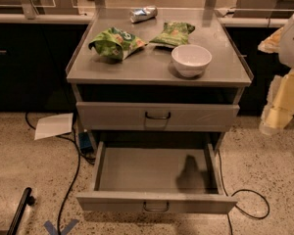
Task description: Close middle drawer
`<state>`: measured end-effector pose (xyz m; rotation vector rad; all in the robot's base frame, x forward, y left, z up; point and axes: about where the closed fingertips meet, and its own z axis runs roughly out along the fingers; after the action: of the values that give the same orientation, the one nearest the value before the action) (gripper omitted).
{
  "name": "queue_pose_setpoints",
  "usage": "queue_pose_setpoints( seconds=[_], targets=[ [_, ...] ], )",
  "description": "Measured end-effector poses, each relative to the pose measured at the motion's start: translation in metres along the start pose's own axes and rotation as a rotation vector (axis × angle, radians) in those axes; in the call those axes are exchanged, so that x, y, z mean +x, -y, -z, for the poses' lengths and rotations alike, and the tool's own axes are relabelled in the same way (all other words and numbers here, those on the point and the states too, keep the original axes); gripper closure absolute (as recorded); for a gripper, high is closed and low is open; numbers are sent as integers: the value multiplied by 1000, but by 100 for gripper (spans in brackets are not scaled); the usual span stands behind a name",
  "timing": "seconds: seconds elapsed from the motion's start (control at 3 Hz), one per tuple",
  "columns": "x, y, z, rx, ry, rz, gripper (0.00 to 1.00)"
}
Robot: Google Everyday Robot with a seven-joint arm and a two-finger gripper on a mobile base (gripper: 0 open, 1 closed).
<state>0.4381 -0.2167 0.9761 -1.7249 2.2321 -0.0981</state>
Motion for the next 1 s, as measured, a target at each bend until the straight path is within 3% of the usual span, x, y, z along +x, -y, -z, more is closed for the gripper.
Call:
queue_pose_setpoints(
  seconds=[0.67,1.0],
  targets=[
    [0,0,1,23,15,-12,0],
    [-4,-17,5,53,65,-61,0]
  ],
)
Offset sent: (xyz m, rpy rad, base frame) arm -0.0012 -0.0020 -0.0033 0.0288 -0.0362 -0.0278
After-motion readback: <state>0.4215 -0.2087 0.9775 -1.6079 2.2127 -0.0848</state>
